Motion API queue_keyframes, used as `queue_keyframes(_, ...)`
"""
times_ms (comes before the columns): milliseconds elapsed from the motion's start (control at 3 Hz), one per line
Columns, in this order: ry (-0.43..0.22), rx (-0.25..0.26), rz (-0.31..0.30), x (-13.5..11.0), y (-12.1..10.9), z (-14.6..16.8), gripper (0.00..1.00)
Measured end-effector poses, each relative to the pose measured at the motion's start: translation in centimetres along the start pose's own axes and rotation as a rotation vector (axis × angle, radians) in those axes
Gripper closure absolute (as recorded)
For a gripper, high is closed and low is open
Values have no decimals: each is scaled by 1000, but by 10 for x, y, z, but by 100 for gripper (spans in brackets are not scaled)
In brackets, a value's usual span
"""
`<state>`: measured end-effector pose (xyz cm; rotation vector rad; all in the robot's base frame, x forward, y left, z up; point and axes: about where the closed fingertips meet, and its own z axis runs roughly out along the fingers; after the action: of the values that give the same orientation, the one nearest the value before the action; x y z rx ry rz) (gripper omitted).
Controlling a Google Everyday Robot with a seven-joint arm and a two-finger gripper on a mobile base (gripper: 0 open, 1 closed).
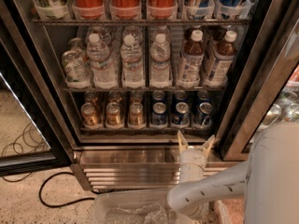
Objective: Pick pepsi can from bottom shelf of fridge
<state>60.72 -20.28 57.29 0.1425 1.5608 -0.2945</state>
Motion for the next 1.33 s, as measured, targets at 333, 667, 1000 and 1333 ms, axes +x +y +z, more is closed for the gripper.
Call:
queue_keyframes(333, -31, -3, -8, -1, 4, 2, 36)
queue_keyframes(667, -43, 7, -15, 0, 3, 6, 44)
queue_keyframes(1000, -47, 44, -5, -1, -3, 13, 41)
queue_keyframes(1333, -62, 89, 16, -7, -14, 23, 42)
